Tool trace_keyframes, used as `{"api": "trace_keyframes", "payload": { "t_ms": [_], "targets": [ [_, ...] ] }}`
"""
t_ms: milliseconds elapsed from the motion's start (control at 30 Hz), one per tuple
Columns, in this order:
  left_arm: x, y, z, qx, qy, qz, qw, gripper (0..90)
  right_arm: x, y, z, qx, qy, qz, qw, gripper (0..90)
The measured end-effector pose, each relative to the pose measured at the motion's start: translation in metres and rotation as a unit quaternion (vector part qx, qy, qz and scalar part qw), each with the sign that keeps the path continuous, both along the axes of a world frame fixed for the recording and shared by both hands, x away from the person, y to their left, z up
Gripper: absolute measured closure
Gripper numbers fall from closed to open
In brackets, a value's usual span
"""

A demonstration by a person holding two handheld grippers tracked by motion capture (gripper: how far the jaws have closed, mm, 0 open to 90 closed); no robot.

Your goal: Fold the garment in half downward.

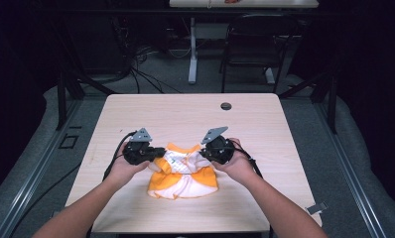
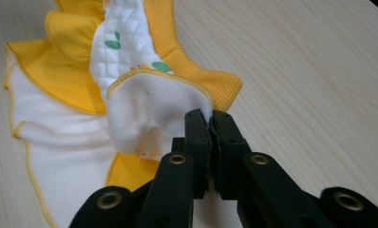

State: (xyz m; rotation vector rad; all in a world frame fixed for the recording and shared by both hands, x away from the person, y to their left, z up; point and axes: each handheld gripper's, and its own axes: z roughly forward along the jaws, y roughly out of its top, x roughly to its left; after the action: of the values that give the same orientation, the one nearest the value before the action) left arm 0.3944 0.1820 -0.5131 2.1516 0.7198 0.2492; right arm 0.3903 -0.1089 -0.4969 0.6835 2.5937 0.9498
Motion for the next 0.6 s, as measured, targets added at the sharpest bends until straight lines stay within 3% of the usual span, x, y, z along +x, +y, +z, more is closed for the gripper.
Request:
{"api": "trace_keyframes", "payload": {
  "t_ms": [100, 233, 300, 600],
  "targets": [
    [-0.004, 0.000, -0.003, 0.002, 0.002, -0.003, 1.0000, 84.5, -0.005, -0.001, -0.004, -0.007, 0.002, 0.006, 1.0000, 85.9],
    [-0.010, 0.000, -0.008, 0.005, 0.003, -0.008, 0.9999, 84.4, -0.010, -0.002, -0.007, 0.007, 0.008, 0.004, 0.9999, 85.9],
    [-0.013, 0.001, -0.010, 0.001, 0.005, -0.009, 0.9999, 84.4, -0.011, -0.003, -0.011, -0.003, 0.012, 0.009, 0.9999, 85.9],
    [-0.024, 0.002, -0.022, -0.002, 0.018, -0.017, 0.9997, 83.9, -0.022, -0.006, -0.023, 0.009, 0.023, 0.012, 0.9996, 85.4]
  ]
}}
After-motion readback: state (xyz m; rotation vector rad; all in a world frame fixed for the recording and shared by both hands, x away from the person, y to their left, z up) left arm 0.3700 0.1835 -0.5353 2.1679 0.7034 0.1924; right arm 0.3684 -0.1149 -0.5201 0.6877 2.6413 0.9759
